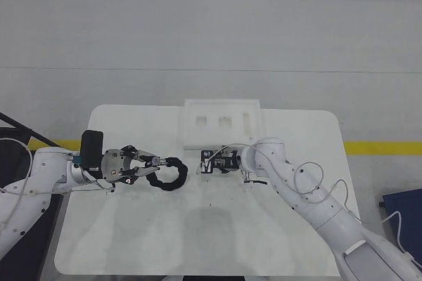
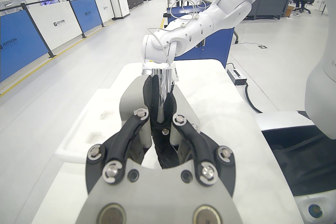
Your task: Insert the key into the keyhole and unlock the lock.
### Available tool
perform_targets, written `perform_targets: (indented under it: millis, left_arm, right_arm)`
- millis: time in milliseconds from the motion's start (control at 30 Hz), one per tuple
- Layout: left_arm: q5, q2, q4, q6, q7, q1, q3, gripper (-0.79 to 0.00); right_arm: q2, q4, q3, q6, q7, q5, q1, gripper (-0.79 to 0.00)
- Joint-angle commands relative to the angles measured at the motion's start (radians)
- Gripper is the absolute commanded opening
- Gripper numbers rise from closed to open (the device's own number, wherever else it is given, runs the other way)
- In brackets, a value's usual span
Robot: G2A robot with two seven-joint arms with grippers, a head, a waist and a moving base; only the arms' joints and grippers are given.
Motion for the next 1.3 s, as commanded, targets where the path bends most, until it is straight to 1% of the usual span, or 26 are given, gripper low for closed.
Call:
perform_targets:
  millis: [0,200,300,467,600,667,733,767,900,1000,1100,1267]
  left_arm:
    - [0.0,0.0,0.0,0.0,0.0,0.0,0.0,-0.785]
    - [0.0,0.0,0.0,0.0,0.0,0.0,0.0,-0.785]
    - [0.0,0.0,0.0,0.0,0.0,0.0,0.0,-0.785]
    - [0.0,0.0,0.0,0.0,0.0,0.0,0.0,-0.785]
    - [0.0,0.0,0.0,0.0,0.0,0.0,0.0,-0.785]
    - [0.0,0.0,0.0,0.0,0.0,0.0,0.0,-0.785]
    - [0.0,0.0,0.0,0.0,0.0,0.0,0.0,-0.785]
    - [0.0,0.0,0.0,0.0,0.0,0.0,0.0,-0.785]
    - [0.0,0.0,0.0,0.0,0.0,0.0,0.0,-0.785]
    - [0.0,0.0,0.0,0.0,0.0,0.0,0.0,-0.785]
    - [0.0,0.0,0.0,0.0,0.0,0.0,0.0,-0.785]
    - [0.0,0.0,0.0,0.0,0.0,0.0,0.0,-0.785]
  right_arm:
    - [-0.002,0.004,0.002,-0.001,0.009,0.008,-0.001,-0.588]
    - [-0.012,0.028,-0.001,0.008,0.012,0.026,0.006,-0.591]
    - [-0.02,0.047,-0.008,0.013,0.01,0.034,0.013,-0.579]
    - [-0.036,0.084,-0.023,0.028,0.009,0.048,0.029,-0.582]
    - [-0.047,0.113,-0.031,0.043,0.006,0.054,0.041,-0.619]
    - [-0.052,0.127,-0.033,0.049,0.005,0.056,0.046,-0.665]
    - [-0.056,0.139,-0.035,0.055,0.003,0.056,0.051,-0.773]
    - [-0.058,0.143,-0.036,0.056,0.003,0.054,0.053,-0.785]
    - [-0.062,0.148,-0.037,0.053,0.002,0.053,0.057,-0.785]
    - [-0.06,0.129,-0.03,0.037,0.002,0.051,0.055,-0.785]
    - [-0.049,0.087,-0.006,0.005,0.015,0.056,0.044,-0.785]
    - [-0.008,-0.028,0.106,-0.033,0.063,0.12,-0.016,-0.785]
